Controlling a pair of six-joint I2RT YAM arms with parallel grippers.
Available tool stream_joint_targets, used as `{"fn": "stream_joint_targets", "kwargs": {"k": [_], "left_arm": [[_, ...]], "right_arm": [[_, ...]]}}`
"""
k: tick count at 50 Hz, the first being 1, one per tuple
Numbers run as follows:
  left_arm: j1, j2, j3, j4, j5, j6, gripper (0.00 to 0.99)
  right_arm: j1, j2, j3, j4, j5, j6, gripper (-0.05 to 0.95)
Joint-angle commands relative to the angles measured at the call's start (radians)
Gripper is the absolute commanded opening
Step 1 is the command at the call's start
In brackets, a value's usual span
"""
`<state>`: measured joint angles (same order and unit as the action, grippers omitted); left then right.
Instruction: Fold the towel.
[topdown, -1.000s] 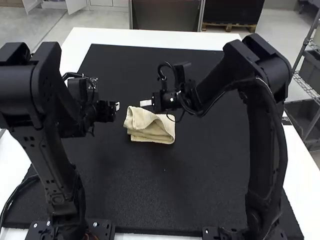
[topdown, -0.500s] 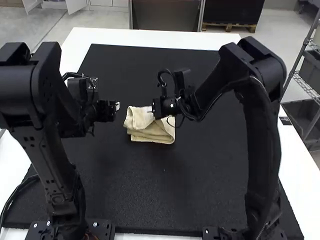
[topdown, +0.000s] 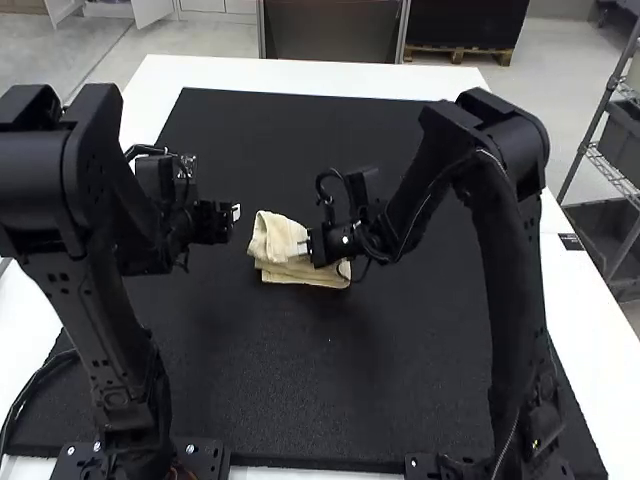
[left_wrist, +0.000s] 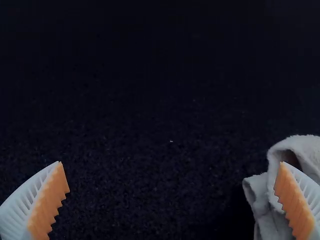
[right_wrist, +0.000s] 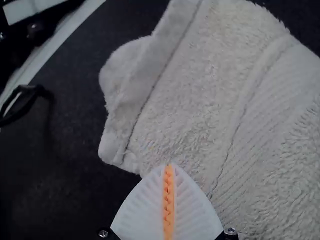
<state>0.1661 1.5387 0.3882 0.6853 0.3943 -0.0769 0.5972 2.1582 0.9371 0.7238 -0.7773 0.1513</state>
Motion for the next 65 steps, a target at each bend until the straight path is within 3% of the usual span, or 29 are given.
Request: {"fn": "stream_joint_targets", "kwargs": {"k": [1, 41, 65], "left_arm": [[0.006, -0.037, -0.006, 0.007, 0.021, -0.012, 0.966], [0.003, -0.045, -0.017, 0.013, 0.031, -0.026, 0.966], [0.006, -0.045, -0.017, 0.013, 0.032, -0.026, 0.966]], "right_arm": [[-0.007, 0.028, -0.014, 0.016, -0.016, -0.016, -0.02], [-0.005, -0.138, 0.055, 0.009, -0.063, 0.087, -0.02], [-0.043, -0.021, 0.118, 0.02, -0.062, 0.082, -0.02]]}}
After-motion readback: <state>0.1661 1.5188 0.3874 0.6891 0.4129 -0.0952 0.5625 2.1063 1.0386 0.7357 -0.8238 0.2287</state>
